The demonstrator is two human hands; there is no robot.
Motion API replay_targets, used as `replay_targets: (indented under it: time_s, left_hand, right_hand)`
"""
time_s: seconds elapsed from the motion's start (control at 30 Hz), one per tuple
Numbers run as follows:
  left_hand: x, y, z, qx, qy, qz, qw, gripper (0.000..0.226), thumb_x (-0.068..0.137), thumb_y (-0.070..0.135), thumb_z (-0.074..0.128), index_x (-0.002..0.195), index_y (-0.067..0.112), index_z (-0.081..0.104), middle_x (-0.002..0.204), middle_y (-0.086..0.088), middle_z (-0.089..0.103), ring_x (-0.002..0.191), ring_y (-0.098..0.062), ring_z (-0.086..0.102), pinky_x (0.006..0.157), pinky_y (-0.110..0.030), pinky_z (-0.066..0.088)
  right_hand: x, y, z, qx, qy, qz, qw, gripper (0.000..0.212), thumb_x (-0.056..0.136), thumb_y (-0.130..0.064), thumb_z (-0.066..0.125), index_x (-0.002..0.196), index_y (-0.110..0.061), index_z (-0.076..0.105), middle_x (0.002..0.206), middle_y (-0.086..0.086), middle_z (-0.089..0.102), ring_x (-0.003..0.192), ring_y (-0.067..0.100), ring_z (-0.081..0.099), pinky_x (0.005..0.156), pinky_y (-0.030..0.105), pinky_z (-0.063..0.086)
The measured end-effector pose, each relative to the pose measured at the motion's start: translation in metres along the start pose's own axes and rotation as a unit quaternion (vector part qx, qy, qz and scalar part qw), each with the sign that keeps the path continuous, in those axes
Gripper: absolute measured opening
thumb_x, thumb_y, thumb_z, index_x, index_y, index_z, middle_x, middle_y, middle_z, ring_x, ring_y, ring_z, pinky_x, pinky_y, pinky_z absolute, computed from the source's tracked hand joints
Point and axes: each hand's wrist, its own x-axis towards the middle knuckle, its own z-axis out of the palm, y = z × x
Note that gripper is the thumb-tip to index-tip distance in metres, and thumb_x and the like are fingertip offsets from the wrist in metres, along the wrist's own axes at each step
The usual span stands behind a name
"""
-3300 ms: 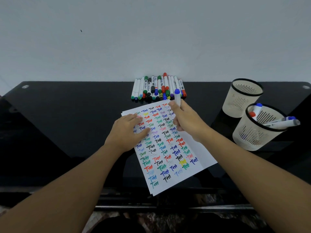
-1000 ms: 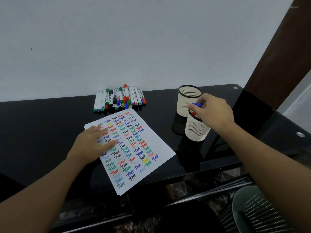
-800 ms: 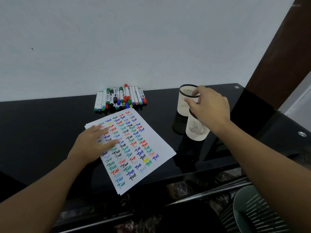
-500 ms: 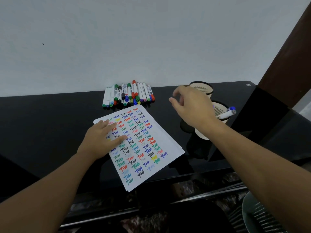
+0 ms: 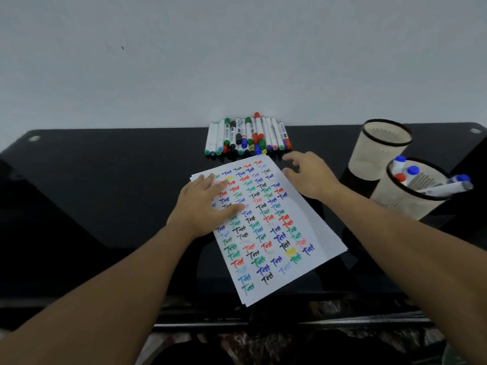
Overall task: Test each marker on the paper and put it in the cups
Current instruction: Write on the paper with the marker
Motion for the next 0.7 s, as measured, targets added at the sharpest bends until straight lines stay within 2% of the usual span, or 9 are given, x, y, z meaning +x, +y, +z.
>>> replay_targets:
  time_s: [0.13,0.27,0.4,0.5,0.63,0.7]
  left_hand:
    - [0.000,0.000,0.000,-0.005,0.001,0.000,1.000,0.095,0.078,0.092,0.039,0.156,0.038,0.034,0.168,0.002,0.019,0.156,-0.018,0.008,0.125,-0.044,0.004]
    - [0.002,-0.001,0.001,-0.005,-0.004,0.000,1.000,0.094,0.079,0.092,0.039,0.157,0.039,0.032,0.169,0.004,0.016,0.156,-0.017,0.006,0.125,-0.043,0.002]
    - [0.004,-0.004,0.003,-0.003,-0.002,0.000,1.000,0.095,0.078,0.094,0.038,0.156,0.041,0.033,0.169,0.006,0.017,0.156,-0.016,0.007,0.126,-0.045,0.002]
    - [0.005,-0.005,0.004,0.000,-0.001,0.000,1.000,0.096,0.077,0.095,0.037,0.156,0.041,0.032,0.169,0.006,0.017,0.156,-0.016,0.006,0.126,-0.046,0.003]
    - [0.006,-0.005,0.004,0.002,-0.002,-0.002,1.000,0.096,0.077,0.095,0.036,0.156,0.042,0.032,0.169,0.006,0.017,0.156,-0.015,0.006,0.126,-0.046,0.002]
    - [0.005,-0.004,0.004,0.001,-0.001,-0.003,1.000,0.095,0.077,0.095,0.036,0.156,0.042,0.032,0.169,0.006,0.016,0.156,-0.015,0.006,0.126,-0.045,0.002]
  right_hand:
    - [0.028,0.009,0.013,0.015,0.040,0.010,0.999,0.043,0.105,-0.029,0.058,0.148,-0.026,0.053,0.129,0.008,0.056,0.099,0.017,0.054,0.083,0.032,0.044]
    - [0.052,0.019,0.015,0.015,0.072,0.045,0.996,0.044,0.105,-0.026,0.057,0.148,-0.026,0.049,0.134,0.011,0.053,0.112,0.029,0.059,0.092,0.042,0.053]
    - [0.069,0.028,0.014,-0.002,0.046,0.054,0.997,0.051,0.105,-0.030,0.054,0.154,-0.037,0.043,0.138,0.014,0.049,0.121,0.037,0.055,0.100,0.049,0.052]
    - [0.073,0.027,0.015,-0.048,0.014,0.048,0.998,0.050,0.106,-0.037,0.050,0.155,-0.043,0.043,0.138,0.014,0.045,0.124,0.038,0.048,0.101,0.049,0.050]
    - [0.070,0.029,0.017,-0.047,0.035,0.042,0.997,0.046,0.105,-0.037,0.053,0.151,-0.033,0.051,0.135,0.015,0.047,0.122,0.038,0.049,0.099,0.046,0.051]
    - [0.066,0.029,0.016,-0.036,0.056,0.047,0.997,0.040,0.103,-0.039,0.057,0.141,-0.025,0.055,0.131,0.015,0.049,0.116,0.036,0.054,0.095,0.046,0.053]
